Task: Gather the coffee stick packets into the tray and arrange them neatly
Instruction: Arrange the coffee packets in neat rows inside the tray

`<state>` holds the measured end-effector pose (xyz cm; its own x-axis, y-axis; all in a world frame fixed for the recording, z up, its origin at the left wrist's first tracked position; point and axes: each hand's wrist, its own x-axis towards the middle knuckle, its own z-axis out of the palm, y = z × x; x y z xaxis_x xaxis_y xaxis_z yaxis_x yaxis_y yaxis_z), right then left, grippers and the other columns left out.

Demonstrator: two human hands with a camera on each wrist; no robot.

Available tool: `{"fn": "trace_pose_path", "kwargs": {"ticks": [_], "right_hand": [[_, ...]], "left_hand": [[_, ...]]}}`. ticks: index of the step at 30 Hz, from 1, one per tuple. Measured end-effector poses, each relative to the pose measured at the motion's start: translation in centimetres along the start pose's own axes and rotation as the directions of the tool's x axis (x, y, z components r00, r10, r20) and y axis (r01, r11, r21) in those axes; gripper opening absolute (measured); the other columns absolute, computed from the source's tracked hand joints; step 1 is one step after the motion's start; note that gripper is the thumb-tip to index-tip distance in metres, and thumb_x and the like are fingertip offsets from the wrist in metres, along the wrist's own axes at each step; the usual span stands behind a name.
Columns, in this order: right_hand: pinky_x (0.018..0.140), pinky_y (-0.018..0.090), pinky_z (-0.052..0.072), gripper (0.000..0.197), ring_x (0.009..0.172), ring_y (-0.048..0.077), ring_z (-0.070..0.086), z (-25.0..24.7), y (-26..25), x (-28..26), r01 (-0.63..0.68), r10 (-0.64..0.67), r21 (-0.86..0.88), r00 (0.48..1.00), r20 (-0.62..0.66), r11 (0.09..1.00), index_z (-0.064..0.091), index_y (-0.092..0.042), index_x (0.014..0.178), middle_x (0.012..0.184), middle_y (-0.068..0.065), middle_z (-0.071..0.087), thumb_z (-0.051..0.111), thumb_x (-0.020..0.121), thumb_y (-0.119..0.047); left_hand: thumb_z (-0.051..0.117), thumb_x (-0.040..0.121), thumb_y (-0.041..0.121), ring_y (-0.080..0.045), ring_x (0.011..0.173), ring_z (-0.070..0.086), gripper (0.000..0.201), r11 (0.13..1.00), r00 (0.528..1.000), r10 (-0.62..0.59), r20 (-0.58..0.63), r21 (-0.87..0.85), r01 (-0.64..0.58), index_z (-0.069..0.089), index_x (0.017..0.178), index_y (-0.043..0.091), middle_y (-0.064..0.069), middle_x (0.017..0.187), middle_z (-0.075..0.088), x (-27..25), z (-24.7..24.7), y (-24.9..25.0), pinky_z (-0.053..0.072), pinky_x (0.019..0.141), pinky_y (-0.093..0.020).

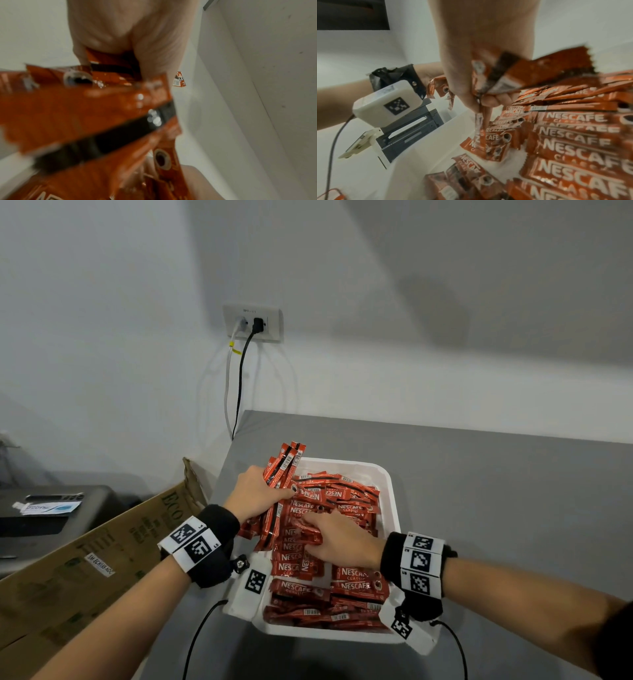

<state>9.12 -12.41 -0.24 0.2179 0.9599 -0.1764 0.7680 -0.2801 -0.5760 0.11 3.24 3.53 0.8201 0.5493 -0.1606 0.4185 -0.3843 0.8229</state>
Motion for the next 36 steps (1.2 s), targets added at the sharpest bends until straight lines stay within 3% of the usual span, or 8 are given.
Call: {"fn": "trace_pose_path", "kwargs": {"ticks": [6,10,16,21,24,27,32,36], "right_hand": [[0.070,0.019,0.046,0.018,0.085,0.014,0.065,0.8,-0.2,-0.4,-0.035,0.028,-0.084,0.996,-0.080,0.996,0.066,-0.014,0.103,0.098,0.000,0.069,0.065,0.088,-0.023],[0.075,0.029,0.051,0.020,0.087,0.014,0.061,-0.1,0.6,-0.9,-0.089,0.065,-0.254,0.993,-0.102,0.963,0.068,-0.018,0.094,0.096,-0.003,0.065,0.068,0.084,-0.035],[0.061,0.028,0.051,0.018,0.067,0.018,0.061,-1.3,1.4,-1.5,-0.102,0.128,-0.432,0.991,0.033,0.896,0.066,-0.011,0.079,0.076,0.002,0.067,0.064,0.085,-0.028],[0.072,0.038,0.057,0.023,0.080,0.023,0.064,-0.3,1.4,-1.5,-0.090,0.175,-0.489,0.976,0.132,0.868,0.065,-0.007,0.097,0.088,0.005,0.068,0.065,0.086,-0.027],[0.075,0.039,0.056,0.027,0.084,0.024,0.064,0.4,1.0,-1.2,-0.105,0.180,-0.437,0.974,0.135,0.893,0.062,-0.009,0.104,0.093,0.005,0.067,0.064,0.086,-0.028],[0.072,0.037,0.057,0.025,0.082,0.024,0.064,1.1,0.6,-0.6,-0.102,0.181,-0.418,0.971,0.155,0.903,0.062,-0.008,0.103,0.092,0.005,0.067,0.064,0.084,-0.025],[0.066,0.033,0.054,0.031,0.086,0.026,0.064,1.2,-0.2,0.5,-0.085,0.175,-0.428,0.969,0.176,0.900,0.062,-0.006,0.111,0.099,0.007,0.067,0.066,0.085,-0.022],[0.057,0.030,0.045,0.025,0.072,0.023,0.056,1.1,-1.0,1.1,-0.076,0.174,-0.446,0.968,0.183,0.892,0.059,-0.001,0.098,0.090,0.011,0.064,0.066,0.086,-0.022]], "left_hand": [[0.070,0.081,0.019,-0.005,0.062,0.059,0.016,1.000,1.000,0.001,0.009,-0.015,-0.001,0.055,0.078,0.018,0.004,0.072,0.061,-0.2,-0.2,0.1,0.043,0.057,-0.014],[0.070,0.082,0.019,-0.003,0.058,0.058,0.017,1.000,1.000,0.008,0.014,-0.015,-0.008,0.054,0.074,0.019,0.005,0.069,0.061,-0.3,-0.4,-0.1,0.042,0.055,-0.011],[0.070,0.081,0.021,-0.003,0.060,0.060,0.016,1.000,0.999,0.005,0.035,-0.023,-0.005,0.054,0.080,0.019,0.005,0.073,0.063,-0.1,-0.4,-0.2,0.044,0.055,-0.010],[0.070,0.081,0.022,-0.006,0.066,0.062,0.023,1.000,0.999,-0.012,0.037,-0.019,0.013,0.058,0.097,0.009,0.003,0.078,0.064,0.1,-0.3,-0.2,0.045,0.058,-0.013],[0.070,0.081,0.021,-0.007,0.066,0.062,0.023,1.000,0.999,-0.015,0.034,-0.012,0.015,0.058,0.095,0.008,0.001,0.079,0.064,0.1,-0.3,-0.2,0.047,0.061,-0.015],[0.070,0.081,0.023,-0.006,0.063,0.061,0.019,1.000,0.999,-0.017,0.029,0.008,0.016,0.057,0.090,0.012,0.003,0.076,0.063,0.2,-0.3,-0.3,0.045,0.058,-0.014],[0.071,0.081,0.021,-0.008,0.066,0.062,0.023,1.000,0.999,-0.030,0.023,-0.006,0.030,0.059,0.096,0.007,0.002,0.078,0.064,0.0,-0.3,-0.3,0.046,0.059,-0.015],[0.071,0.080,0.022,-0.008,0.065,0.062,0.022,0.999,0.999,-0.038,0.017,-0.010,0.038,0.059,0.093,0.008,0.000,0.078,0.065,-0.1,-0.2,-0.4,0.046,0.058,-0.016]]}}
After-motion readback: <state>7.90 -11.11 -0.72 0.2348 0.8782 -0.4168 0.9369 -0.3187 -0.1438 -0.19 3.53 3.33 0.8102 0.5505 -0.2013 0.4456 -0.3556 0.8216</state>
